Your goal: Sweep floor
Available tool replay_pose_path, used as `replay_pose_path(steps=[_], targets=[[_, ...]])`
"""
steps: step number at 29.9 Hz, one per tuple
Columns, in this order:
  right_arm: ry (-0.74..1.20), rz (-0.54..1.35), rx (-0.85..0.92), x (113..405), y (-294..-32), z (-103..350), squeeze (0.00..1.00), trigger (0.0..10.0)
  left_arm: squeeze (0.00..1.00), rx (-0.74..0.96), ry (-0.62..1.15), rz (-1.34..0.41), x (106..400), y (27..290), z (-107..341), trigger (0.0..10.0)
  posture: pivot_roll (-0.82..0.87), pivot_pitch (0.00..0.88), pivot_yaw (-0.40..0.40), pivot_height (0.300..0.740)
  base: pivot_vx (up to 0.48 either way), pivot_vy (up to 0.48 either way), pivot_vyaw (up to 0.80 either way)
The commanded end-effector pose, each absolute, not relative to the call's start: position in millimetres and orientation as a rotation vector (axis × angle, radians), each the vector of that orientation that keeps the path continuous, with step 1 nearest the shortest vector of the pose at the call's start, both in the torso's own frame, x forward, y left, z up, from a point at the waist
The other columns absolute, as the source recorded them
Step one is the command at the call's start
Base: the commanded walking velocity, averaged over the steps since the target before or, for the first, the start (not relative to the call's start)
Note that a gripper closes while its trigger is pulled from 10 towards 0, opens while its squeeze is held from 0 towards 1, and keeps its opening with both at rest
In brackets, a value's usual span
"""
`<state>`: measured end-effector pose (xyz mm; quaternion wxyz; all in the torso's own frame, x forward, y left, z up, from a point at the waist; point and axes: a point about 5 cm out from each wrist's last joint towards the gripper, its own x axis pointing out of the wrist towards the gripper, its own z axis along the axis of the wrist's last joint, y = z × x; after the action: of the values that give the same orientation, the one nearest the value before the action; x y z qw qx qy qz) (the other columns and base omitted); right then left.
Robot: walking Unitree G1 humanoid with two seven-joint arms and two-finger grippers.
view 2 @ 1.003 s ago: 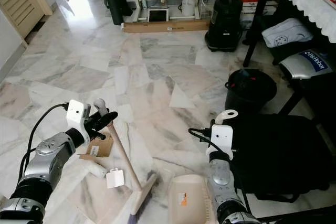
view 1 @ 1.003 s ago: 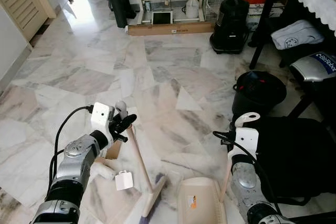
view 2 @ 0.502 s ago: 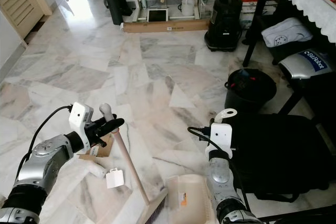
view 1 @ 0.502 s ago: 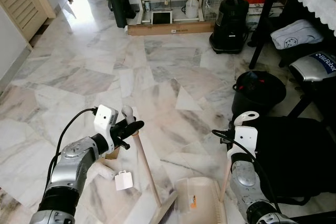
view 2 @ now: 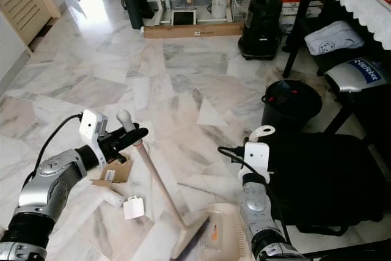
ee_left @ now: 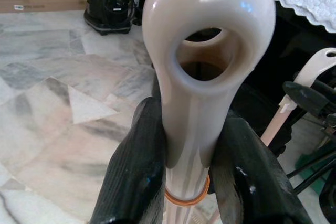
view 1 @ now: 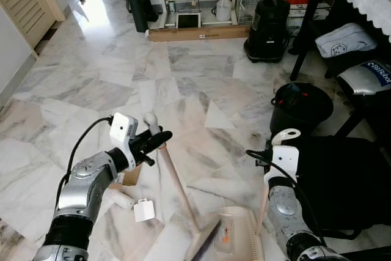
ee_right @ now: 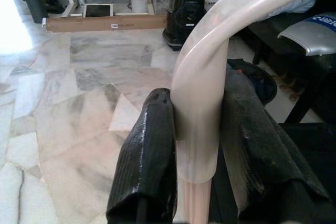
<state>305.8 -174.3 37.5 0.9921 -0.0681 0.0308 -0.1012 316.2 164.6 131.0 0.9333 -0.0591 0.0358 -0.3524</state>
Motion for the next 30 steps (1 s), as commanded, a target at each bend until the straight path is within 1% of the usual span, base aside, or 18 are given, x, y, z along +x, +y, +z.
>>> replay_pose_path(steps=[1, 2, 5, 7, 11, 15, 16, 17, 19, 22, 23, 25, 27, 30], targets=[[0.112, -0.191, -0.134, 302.1, -171.4, 29.3, 0.00, 10.0, 0.00, -0.116, 0.043, -0.704, 316.7, 167.5, 139.6, 10.0, 0.13, 0.087, 0.070, 0.740, 0.000, 0.000, 0.00], [0.110, -0.193, -0.134, 302.6, -172.0, 29.9, 0.00, 10.0, 0.00, -0.107, 0.037, -0.688, 316.9, 167.9, 139.7, 10.0, 0.12, 0.086, 0.070, 0.740, 0.000, 0.000, 0.00], [0.105, -0.235, -0.070, 305.8, -178.4, 33.7, 0.00, 10.0, 0.00, -0.066, -0.033, -0.544, 322.0, 180.2, 147.5, 10.0, 0.12, 0.079, 0.068, 0.740, 0.000, 0.000, 0.00], [0.105, -0.242, -0.059, 306.2, -179.3, 34.1, 0.00, 10.0, 0.00, -0.062, -0.045, -0.526, 322.5, 182.3, 149.2, 10.0, 0.12, 0.078, 0.067, 0.740, 0.000, 0.000, 0.00], [0.079, -0.269, 0.018, 312.0, -184.1, 41.8, 0.00, 10.0, 0.00, -0.039, -0.160, -0.381, 324.0, 197.7, 168.1, 10.0, 0.12, 0.069, 0.065, 0.740, 0.000, 0.000, 0.00], [0.064, -0.278, 0.048, 314.8, -185.3, 45.7, 0.00, 10.0, 0.00, -0.013, -0.194, -0.318, 324.3, 203.5, 173.6, 10.0, 0.12, 0.064, 0.062, 0.740, 0.000, 0.000, 0.00], [0.053, -0.283, 0.059, 317.1, -186.8, 48.8, 0.00, 10.0, 0.00, 0.007, -0.220, -0.260, 324.9, 208.7, 176.6, 10.0, 0.12, 0.060, 0.060, 0.740, 0.000, 0.000, 0.00], [0.053, -0.283, 0.059, 317.1, -186.8, 48.8, 0.00, 10.0, 0.00, 0.007, -0.220, -0.260, 324.9, 208.7, 176.6, 10.0, 0.12, 0.060, 0.060, 0.740, 0.000, 0.000, 0.00], [0.046, -0.295, 0.081, 320.3, -189.6, 52.6, 0.00, 10.0, 0.00, 0.057, -0.226, -0.194, 326.1, 214.4, 174.1, 10.0, 0.12, 0.052, 0.055, 0.740, 0.000, 0.000, 0.00], [0.034, -0.301, 0.088, 322.1, -191.4, 55.6, 0.00, 10.0, 0.00, 0.081, -0.219, -0.156, 326.0, 215.8, 168.8, 10.0, 0.11, 0.047, 0.054, 0.740, 0.000, 0.000, 0.00], [-0.003, -0.321, 0.136, 325.1, -195.4, 62.5, 0.00, 10.0, 0.00, 0.138, -0.216, -0.124, 324.8, 214.5, 163.7, 10.0, 0.11, 0.044, 0.053, 0.740, 0.000, 0.000, 0.00], [-0.017, -0.327, 0.158, 326.2, -196.9, 65.0, 0.00, 10.0, 0.00, 0.146, -0.215, -0.117, 324.7, 213.4, 161.9, 10.0, 0.11, 0.040, 0.052, 0.740, 0.000, 0.000, 0.00], [-0.055, -0.331, 0.225, 329.2, -199.6, 71.6, 0.00, 10.0, 0.00, 0.181, -0.218, -0.132, 324.1, 204.7, 158.2, 10.0, 0.10, 0.035, 0.050, 0.740, 0.000, 0.000, 0.00], [-0.095, -0.338, 0.299, 332.0, -201.9, 78.2, 0.00, 10.0, 0.00, 0.173, -0.229, -0.127, 324.4, 198.0, 156.4, 10.0, 0.09, 0.024, 0.049, 0.740, 0.000, 0.000, 0.00]])
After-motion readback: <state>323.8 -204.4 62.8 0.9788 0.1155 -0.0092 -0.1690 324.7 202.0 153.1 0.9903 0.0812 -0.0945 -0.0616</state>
